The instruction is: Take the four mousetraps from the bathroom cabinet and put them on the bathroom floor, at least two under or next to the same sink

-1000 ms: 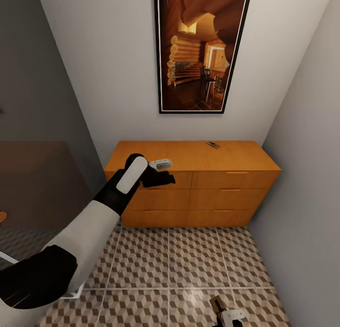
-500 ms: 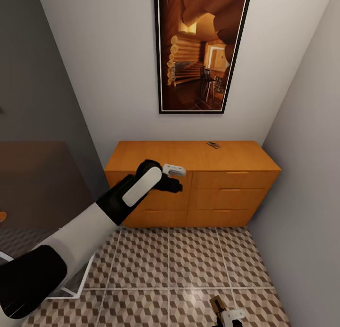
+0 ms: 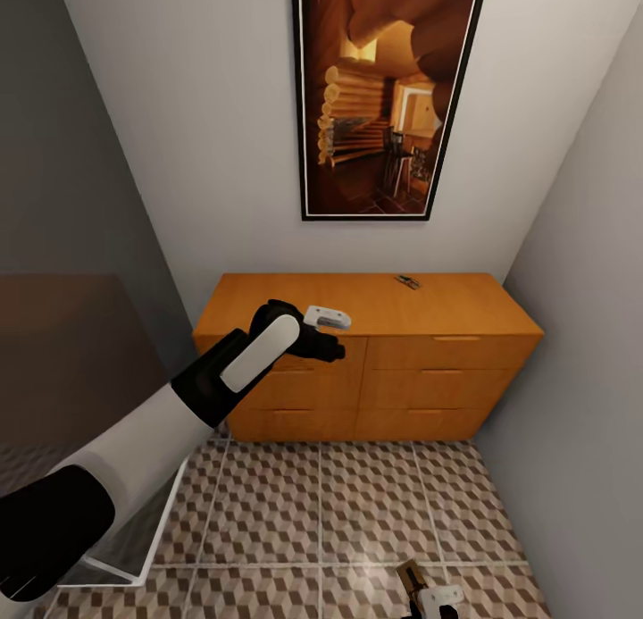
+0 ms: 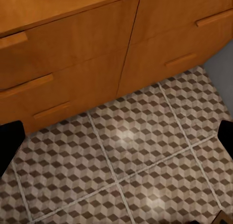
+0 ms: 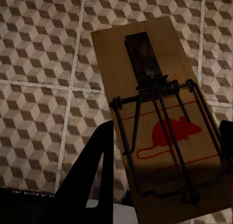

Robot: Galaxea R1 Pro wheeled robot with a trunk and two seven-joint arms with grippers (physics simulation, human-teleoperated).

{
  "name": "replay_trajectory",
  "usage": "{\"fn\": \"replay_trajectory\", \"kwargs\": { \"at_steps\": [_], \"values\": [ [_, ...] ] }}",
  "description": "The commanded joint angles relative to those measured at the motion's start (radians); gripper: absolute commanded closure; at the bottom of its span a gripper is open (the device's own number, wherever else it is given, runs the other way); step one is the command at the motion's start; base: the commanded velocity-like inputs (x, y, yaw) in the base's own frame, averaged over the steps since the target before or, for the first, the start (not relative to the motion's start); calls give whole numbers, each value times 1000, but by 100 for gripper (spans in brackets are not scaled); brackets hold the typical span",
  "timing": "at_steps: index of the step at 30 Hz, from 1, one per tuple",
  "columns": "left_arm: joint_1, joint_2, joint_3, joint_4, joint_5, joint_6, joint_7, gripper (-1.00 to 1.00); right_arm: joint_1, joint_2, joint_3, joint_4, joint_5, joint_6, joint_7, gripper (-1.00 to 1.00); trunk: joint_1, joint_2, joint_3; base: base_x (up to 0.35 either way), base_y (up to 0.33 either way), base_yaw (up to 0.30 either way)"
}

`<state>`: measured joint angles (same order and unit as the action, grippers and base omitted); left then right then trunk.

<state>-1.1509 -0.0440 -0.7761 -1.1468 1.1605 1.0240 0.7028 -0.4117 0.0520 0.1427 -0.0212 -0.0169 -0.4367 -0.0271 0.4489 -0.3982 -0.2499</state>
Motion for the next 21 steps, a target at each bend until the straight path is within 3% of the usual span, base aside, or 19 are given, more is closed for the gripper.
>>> {"fn": "replay_trajectory", "kwargs": {
  "at_steps": [1, 11, 17, 21],
  "values": [
    [-1, -2, -1, -1, 10, 1, 10, -100, -1, 0, 6, 1, -4, -4, -2, 100, 1, -2, -2, 323, 4, 0],
    [-1, -19, 0, 2, 10, 1, 10, -100, -1, -8, 6, 3, -6, -5, 1, 100, 1, -2, -2, 330, 1, 0],
    [-1, -22, 0, 2, 10, 1, 10, -100, -1, -51, 6, 5, -10, -4, 29, 100, 1, -2, -2, 331, 0, 0],
    [-1, -21, -1, 1, 10, 1, 10, -100, 1, -91, 6, 6, -14, -4, 112, 100, 1, -2, -2, 331, 0, 0]
  ]
}}
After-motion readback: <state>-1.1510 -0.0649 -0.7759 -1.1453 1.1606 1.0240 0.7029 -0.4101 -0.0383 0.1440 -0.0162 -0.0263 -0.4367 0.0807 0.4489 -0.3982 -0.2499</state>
